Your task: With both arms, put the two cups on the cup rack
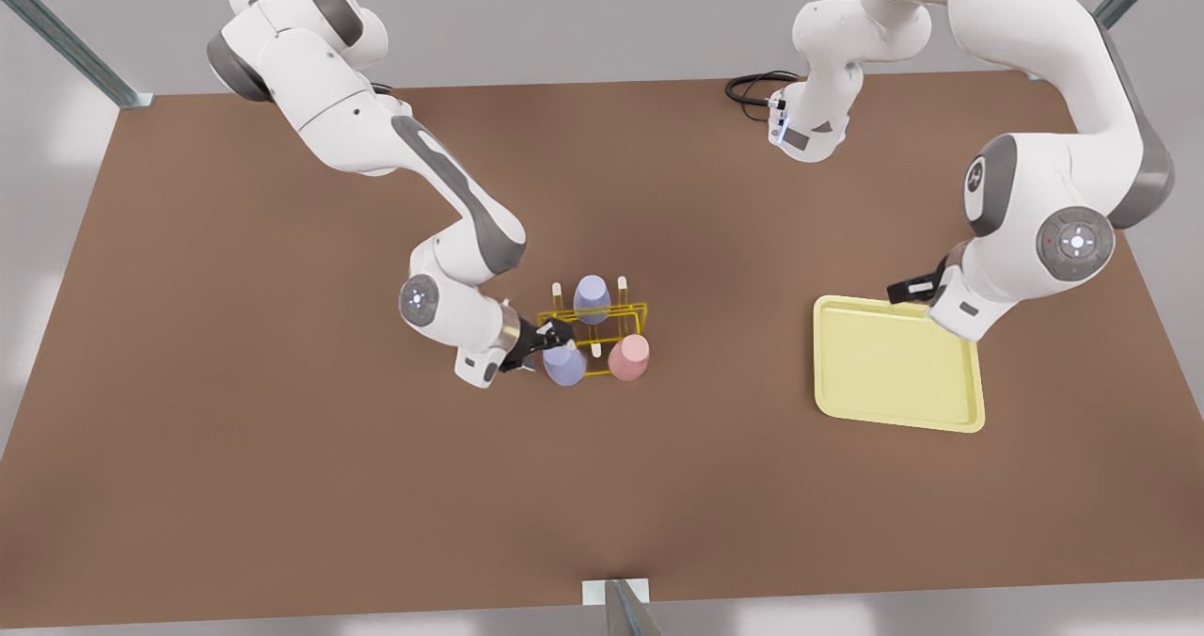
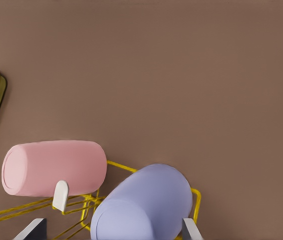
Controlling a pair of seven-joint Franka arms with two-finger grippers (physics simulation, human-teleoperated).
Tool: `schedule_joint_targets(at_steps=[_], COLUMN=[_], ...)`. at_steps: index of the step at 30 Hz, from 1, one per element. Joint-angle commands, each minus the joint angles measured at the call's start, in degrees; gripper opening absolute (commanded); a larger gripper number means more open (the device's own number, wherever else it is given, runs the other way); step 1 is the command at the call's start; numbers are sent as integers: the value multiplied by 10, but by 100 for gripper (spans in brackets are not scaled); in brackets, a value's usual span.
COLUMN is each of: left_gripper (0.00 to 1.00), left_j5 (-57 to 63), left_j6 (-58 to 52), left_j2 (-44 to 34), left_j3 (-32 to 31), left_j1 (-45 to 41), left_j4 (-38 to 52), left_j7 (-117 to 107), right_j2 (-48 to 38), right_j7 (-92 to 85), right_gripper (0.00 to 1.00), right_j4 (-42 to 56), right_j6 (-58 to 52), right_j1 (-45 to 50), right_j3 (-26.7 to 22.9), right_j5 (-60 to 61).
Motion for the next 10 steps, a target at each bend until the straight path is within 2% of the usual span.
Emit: schedule_joint_targets(at_steps=[1, 3, 4, 5, 7, 10], left_gripper=[100, 100, 100, 100, 100, 100], left_j5=[0, 0, 0, 0, 0, 0], left_j6=[-8, -8, -8, -7, -7, -8], left_j2=[0, 1, 2, 3, 6, 7], left_j3=[0, 0, 0, 0, 0, 0], left_j1=[2, 2, 2, 2, 2, 2], left_j4=[1, 0, 0, 0, -1, -2], left_j7=[178, 179, 179, 179, 180, 179], right_j2=[-26, -53, -81, -101, -123, -173], right_j7=[11, 18, 29, -5, -35, -30], right_gripper=[100, 100, 100, 100, 100, 100], right_j4=[15, 104, 110, 115, 126, 121], right_j6=[-40, -297, -390, -390, -429, -477], right_j1=[-25, -48, -48, -79, -157, -153], right_j3=[-18, -96, -141, -188, -193, -191], right_j5=[-19, -266, -352, -347, -262, -262])
